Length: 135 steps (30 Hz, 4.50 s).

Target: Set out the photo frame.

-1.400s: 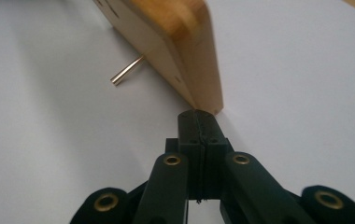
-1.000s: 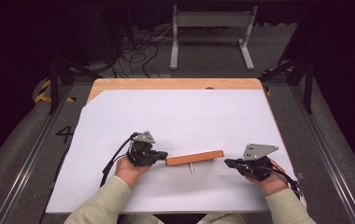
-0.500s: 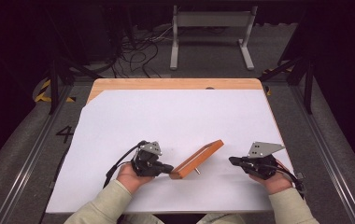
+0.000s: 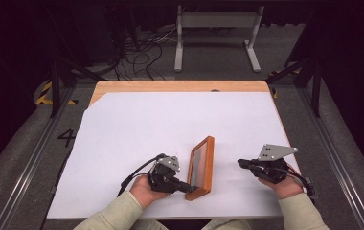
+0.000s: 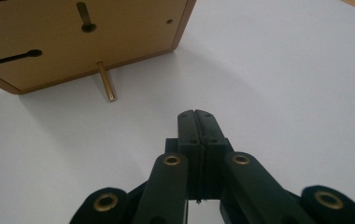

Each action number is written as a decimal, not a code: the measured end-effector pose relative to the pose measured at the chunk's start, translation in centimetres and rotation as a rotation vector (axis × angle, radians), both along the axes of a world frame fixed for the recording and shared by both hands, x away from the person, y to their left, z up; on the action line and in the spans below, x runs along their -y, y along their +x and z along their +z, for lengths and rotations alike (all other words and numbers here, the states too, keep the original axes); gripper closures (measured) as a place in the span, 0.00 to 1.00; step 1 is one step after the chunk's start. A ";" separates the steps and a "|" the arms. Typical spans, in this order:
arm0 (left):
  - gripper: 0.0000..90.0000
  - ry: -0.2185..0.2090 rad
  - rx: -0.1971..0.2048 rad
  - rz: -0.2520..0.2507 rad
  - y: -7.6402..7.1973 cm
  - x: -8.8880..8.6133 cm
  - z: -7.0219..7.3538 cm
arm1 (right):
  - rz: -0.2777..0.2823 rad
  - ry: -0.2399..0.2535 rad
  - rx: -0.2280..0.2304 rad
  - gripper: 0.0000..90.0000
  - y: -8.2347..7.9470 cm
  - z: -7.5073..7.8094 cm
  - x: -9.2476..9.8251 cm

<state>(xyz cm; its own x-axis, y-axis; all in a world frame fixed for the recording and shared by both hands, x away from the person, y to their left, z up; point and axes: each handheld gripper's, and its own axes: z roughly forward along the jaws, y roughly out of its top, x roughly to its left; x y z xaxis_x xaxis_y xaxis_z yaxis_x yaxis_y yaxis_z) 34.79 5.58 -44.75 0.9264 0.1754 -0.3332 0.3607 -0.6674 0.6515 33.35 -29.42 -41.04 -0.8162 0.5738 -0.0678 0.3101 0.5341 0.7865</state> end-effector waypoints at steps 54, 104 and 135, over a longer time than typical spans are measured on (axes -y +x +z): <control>1.00 0.042 0.035 -0.098 -2.5 8.8 -0.5 | -0.021 0.018 -0.001 1.00 -0.3 0.3 0.5; 0.86 -0.041 0.075 0.350 0.7 -9.8 1.9 | 0.152 -0.045 -0.149 1.00 -4.6 -4.5 -4.3; 0.65 -0.083 0.169 0.479 -0.9 -13.8 2.6 | -0.048 0.111 0.079 0.62 -3.4 1.2 0.4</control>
<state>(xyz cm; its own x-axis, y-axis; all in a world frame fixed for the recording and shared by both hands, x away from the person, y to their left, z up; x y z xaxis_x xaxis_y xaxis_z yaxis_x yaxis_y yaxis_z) 33.93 19.38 -42.15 0.7904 0.5729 -0.2168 0.4987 -0.3962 0.7709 29.93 -29.80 -39.84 -0.7820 0.6199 -0.0650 0.2681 0.4287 0.8628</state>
